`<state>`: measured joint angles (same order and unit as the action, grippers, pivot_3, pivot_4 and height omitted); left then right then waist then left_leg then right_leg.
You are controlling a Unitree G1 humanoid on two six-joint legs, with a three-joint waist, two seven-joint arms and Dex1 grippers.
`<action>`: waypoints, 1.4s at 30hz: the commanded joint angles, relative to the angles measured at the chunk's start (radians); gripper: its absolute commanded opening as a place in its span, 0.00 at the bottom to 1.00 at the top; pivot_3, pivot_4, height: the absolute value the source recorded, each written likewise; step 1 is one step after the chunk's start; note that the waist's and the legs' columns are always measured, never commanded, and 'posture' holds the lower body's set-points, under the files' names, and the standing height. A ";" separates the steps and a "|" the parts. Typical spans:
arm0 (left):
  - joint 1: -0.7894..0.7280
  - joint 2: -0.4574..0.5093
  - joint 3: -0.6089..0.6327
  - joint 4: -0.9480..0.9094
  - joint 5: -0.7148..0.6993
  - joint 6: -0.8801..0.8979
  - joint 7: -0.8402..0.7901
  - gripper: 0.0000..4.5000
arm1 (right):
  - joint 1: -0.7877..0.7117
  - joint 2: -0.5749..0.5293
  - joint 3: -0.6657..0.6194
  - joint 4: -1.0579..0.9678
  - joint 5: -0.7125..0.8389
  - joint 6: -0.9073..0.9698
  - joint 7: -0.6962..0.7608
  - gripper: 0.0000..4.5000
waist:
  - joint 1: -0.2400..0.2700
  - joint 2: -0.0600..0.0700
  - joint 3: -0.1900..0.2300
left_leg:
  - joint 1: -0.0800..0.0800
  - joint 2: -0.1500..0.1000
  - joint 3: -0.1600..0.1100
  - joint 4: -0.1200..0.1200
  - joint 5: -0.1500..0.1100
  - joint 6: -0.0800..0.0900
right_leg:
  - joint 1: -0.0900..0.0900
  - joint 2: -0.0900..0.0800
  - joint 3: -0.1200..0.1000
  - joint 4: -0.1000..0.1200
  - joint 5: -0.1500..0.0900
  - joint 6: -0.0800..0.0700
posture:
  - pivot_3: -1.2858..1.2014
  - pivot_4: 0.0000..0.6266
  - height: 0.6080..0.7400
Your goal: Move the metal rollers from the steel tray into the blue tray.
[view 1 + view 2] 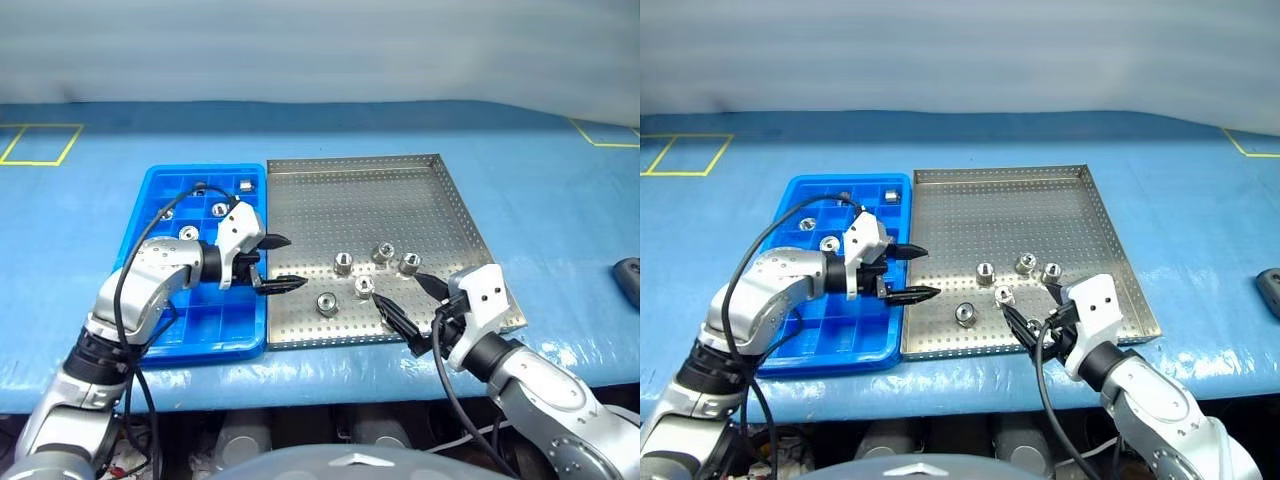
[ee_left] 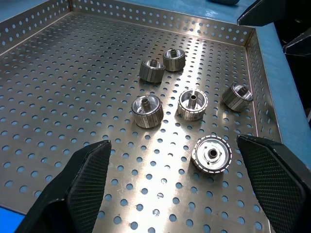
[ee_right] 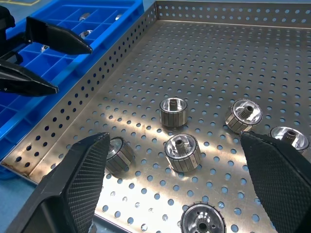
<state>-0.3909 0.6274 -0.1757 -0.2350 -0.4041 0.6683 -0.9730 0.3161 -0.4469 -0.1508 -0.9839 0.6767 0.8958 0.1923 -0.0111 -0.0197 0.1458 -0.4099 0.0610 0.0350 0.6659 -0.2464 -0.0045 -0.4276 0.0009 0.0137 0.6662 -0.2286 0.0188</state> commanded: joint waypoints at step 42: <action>-0.441 -0.393 -0.283 0.787 0.401 -0.312 0.026 1.00 | 0.063 0.066 0.063 -0.017 -0.109 -0.049 -0.069 1.00 | -0.016 0.000 0.000 | -0.001 -0.001 0.000 0.001 0.000 0.001 | 0.000 0.001 0.001 0.000 0.002 0.003 | 0.49 0.24 1.00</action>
<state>-0.7964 0.2482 -0.4569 0.5378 -0.0167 0.3971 -0.9401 0.3793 -0.3849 -0.0854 -0.9797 0.5678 0.8713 0.1253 -0.0275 -0.0200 0.1458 -0.4115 0.0604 0.0349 0.6671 -0.2463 -0.0040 -0.4280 0.0021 0.0142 0.6662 -0.2269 0.0216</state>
